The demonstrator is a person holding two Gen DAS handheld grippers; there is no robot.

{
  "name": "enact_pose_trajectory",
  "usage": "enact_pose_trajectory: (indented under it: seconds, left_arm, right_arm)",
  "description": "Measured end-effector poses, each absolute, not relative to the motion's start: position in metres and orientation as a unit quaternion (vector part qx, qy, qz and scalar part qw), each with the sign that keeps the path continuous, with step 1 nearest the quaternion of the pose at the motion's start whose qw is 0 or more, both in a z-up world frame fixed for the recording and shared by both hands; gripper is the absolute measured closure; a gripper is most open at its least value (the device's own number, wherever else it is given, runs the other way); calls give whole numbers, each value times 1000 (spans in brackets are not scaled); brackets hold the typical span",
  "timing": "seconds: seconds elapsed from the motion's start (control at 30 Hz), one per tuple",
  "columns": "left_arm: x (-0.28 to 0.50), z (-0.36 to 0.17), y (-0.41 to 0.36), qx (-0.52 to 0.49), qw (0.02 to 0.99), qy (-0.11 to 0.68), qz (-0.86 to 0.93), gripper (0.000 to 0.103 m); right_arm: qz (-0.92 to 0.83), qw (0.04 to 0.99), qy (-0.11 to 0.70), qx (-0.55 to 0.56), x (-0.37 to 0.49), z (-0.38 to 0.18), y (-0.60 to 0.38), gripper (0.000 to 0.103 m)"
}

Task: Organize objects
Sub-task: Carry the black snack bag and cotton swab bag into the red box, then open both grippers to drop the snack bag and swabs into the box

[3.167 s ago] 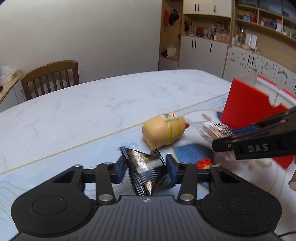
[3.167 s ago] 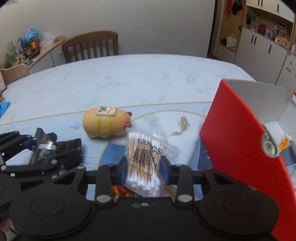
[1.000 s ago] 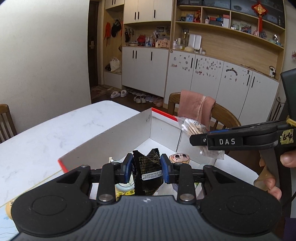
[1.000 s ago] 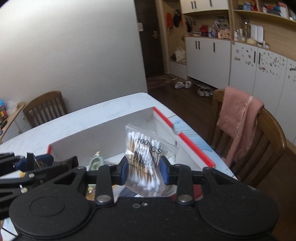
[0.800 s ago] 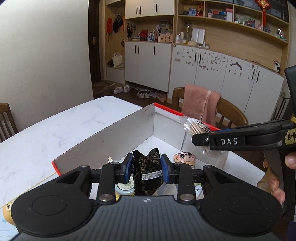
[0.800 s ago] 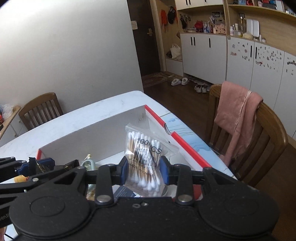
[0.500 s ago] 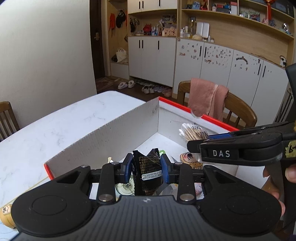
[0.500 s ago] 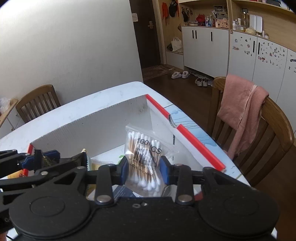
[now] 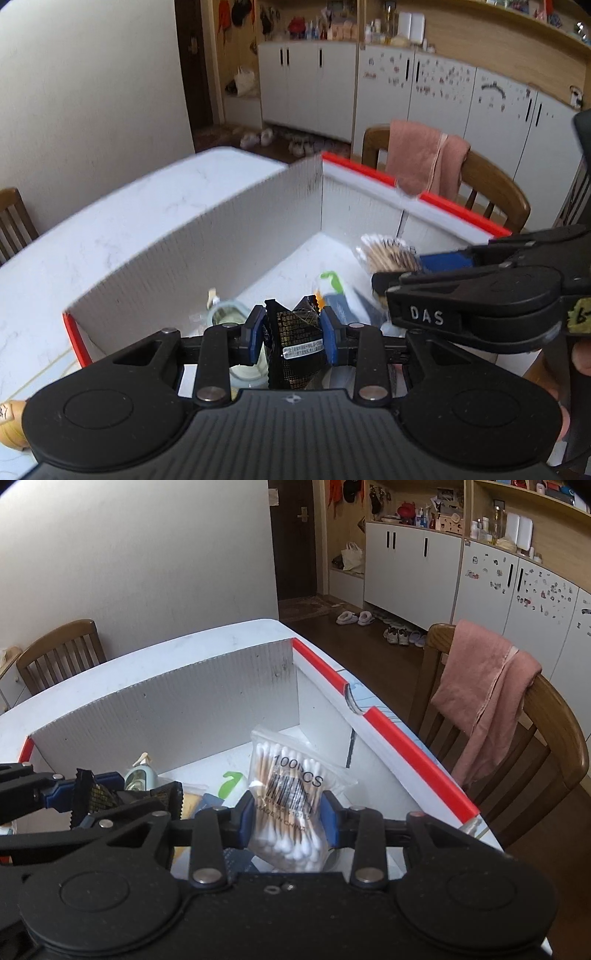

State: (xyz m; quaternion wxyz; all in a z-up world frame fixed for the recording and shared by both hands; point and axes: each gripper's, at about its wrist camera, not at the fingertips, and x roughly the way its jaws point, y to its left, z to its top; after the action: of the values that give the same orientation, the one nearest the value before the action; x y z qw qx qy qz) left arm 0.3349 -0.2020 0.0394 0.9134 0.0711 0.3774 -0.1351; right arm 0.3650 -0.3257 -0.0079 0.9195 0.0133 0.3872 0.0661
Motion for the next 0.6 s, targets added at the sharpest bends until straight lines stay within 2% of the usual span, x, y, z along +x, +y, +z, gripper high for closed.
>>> enact_pose_trajectory:
  seconds: [0.3, 0.4, 0.47, 0.53, 0.6]
  left_arm:
    - [341, 36, -204, 67, 905, 398, -130, 72]
    - [341, 37, -205, 69, 906, 400, -124, 59]
    - [339, 38, -203, 64, 908, 395, -126, 46]
    - [337, 41, -201, 60, 911, 387, -129, 40]
    - [334, 43, -200, 57, 913, 381, -134, 40]
  right_arm:
    - [69, 921, 384, 2, 366, -6, -327, 59]
    - [70, 922, 381, -1, 364, -5, -329, 58]
    - [69, 923, 378, 0, 362, -3, -331, 58]
    - [71, 925, 374, 4, 360, 1, -334, 58]
    - [69, 926, 371, 7, 357, 3, -337, 55]
